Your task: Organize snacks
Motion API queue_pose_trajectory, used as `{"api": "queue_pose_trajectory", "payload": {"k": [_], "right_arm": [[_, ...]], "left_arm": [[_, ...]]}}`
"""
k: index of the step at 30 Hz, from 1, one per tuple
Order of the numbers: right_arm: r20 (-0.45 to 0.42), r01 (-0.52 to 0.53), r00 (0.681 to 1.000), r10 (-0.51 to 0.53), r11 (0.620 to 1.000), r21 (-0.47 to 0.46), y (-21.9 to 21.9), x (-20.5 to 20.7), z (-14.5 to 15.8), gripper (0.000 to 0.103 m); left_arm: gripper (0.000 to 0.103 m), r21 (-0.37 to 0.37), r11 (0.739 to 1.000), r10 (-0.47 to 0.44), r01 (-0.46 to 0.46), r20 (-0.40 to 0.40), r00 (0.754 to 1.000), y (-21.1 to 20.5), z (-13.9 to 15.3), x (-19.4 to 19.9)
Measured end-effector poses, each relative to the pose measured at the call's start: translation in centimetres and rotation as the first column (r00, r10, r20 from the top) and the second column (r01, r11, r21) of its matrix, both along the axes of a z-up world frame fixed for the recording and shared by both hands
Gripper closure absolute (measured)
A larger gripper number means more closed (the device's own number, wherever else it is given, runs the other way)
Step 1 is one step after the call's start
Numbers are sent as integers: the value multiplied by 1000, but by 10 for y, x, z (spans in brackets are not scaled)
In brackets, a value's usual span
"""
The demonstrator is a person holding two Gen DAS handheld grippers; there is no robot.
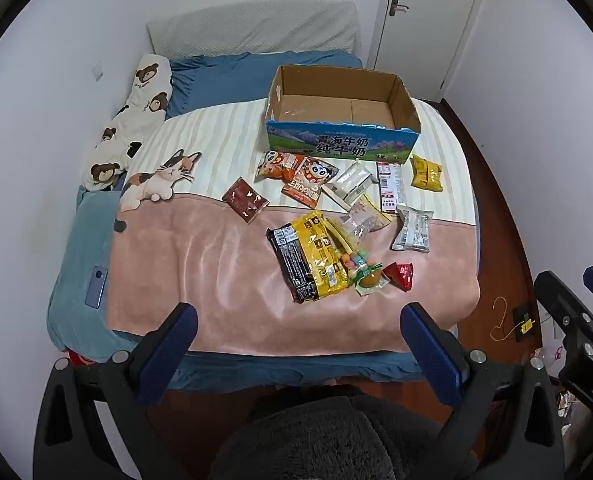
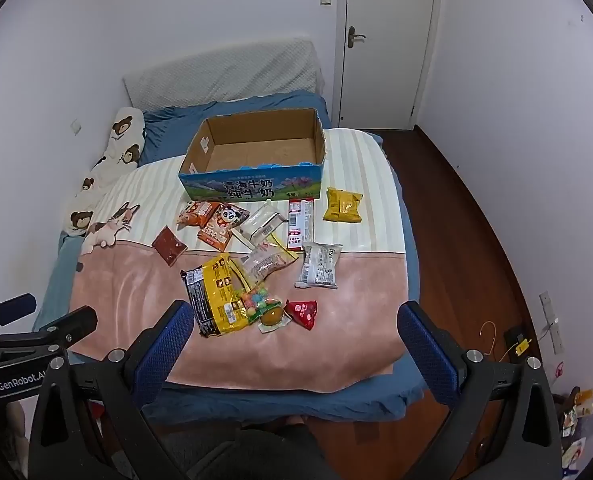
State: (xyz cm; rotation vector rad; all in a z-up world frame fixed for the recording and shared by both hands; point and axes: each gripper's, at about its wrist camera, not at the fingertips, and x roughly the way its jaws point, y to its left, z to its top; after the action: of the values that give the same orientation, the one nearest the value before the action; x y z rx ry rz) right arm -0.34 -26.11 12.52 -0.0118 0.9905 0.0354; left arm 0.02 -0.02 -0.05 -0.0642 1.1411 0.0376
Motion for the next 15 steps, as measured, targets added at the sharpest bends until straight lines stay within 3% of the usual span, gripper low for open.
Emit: {"api": "queue_pose_trajectory", "payload": {"k": [15], "right_arm": [[6, -8, 1000, 8, 1000, 1, 5, 1, 0, 0]], "left_arm": [[0, -2, 1000, 8, -8, 20, 1000, 0, 1, 0]]}}
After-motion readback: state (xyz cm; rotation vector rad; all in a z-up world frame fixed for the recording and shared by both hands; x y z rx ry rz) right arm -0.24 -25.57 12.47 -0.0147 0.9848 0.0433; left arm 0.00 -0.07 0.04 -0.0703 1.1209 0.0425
